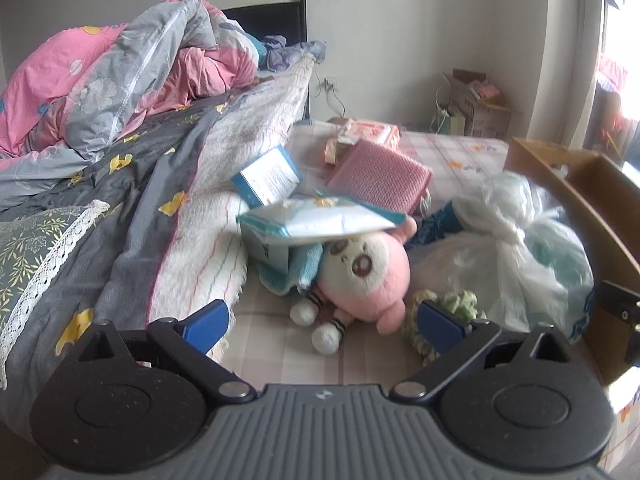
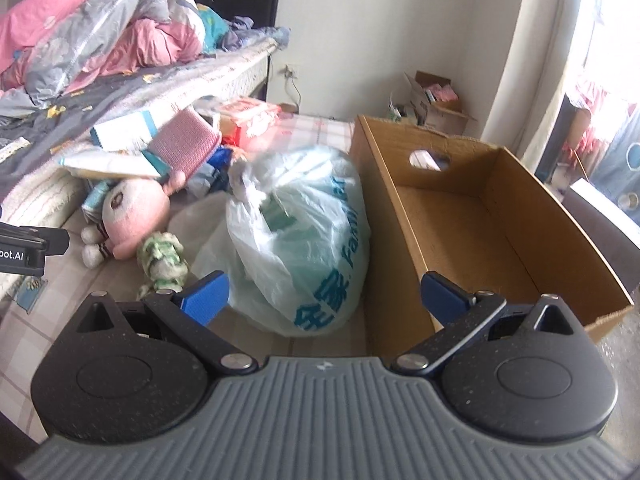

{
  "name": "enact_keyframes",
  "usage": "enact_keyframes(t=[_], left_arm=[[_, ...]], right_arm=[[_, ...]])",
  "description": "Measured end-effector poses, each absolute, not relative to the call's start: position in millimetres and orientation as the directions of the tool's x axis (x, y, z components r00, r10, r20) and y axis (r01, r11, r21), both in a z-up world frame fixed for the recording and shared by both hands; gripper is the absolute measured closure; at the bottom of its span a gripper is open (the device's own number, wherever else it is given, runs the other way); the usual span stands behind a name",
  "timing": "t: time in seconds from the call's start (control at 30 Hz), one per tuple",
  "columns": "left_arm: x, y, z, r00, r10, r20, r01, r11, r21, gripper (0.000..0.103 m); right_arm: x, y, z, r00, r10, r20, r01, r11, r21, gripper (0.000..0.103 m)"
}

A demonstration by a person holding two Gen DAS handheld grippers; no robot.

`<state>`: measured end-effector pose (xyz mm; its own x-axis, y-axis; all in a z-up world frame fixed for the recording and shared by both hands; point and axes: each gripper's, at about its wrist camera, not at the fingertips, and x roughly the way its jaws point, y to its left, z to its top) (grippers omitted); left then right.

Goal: Organize soft objects
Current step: 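Reach the right tool into the pile and grasp the white cotton swab bag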

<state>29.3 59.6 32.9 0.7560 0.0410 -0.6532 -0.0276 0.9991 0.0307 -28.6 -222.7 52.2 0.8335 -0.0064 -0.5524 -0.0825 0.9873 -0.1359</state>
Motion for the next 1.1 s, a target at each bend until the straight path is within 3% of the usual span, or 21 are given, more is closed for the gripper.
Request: enact_keyframes(t=[0.17, 0.3, 0.4, 0.53, 0.7, 0.77, 0.83, 0.97, 1.0, 1.1], left_arm=[[59, 86, 54, 0.800, 0.093, -0.592, -0.082, 0.996, 0.047, 0.006], [95, 110, 65, 0.799, 0.109, -0.592, -0.129, 0.992, 0.009, 0.016], [127, 120, 68, 0.781, 0.105, -0.616, -0.135, 0.991, -0.003, 0.026], [184, 127, 54, 0.680, 0.046, -0.732, -0.084, 0.996, -0.015, 0.039], [237, 130, 21, 0.545, 0.017, -0.838, -0.068, 0.997, -0.023, 0.043], [250, 130, 10, 0.505, 0.020, -0.863, -0.064, 0.998, -0.014, 0.044], [258, 130, -1, 0.458, 0.016, -0.889, -0.053, 0.999, -0.010, 0.059], [254, 132, -1, 0.448, -0.008, -0.894, -0.051, 0.998, -0.034, 0.065], [252, 133, 0, 0.437, -0.025, -0.899, -0.051, 0.997, -0.053, 0.070], [240, 136, 2, 0.403, -0.075, -0.912, -0.059, 0.992, -0.107, 0.072]], right_arm=[[18, -213, 81, 0.831, 0.207, -0.516, -0.228, 0.973, 0.023, 0.001], [68, -201, 88, 0.753, 0.398, -0.524, -0.291, 0.916, 0.277, 0.001], [94, -181, 80, 0.678, 0.517, -0.523, -0.327, 0.849, 0.415, 0.008], [126, -154, 48, 0.549, 0.660, -0.513, -0.289, 0.725, 0.625, 0.025], [157, -136, -4, 0.467, 0.742, -0.481, -0.134, 0.597, 0.791, 0.044], [164, -132, -17, 0.451, 0.756, -0.474, -0.084, 0.565, 0.821, 0.050], [171, -127, -32, 0.438, 0.767, -0.469, -0.047, 0.540, 0.840, 0.057], [175, -124, -43, 0.423, 0.782, -0.457, -0.030, 0.517, 0.856, 0.080], [174, -125, -42, 0.423, 0.784, -0.454, -0.034, 0.514, 0.857, 0.083], [169, -137, -30, 0.432, 0.786, -0.443, -0.066, 0.517, 0.853, 0.089]])
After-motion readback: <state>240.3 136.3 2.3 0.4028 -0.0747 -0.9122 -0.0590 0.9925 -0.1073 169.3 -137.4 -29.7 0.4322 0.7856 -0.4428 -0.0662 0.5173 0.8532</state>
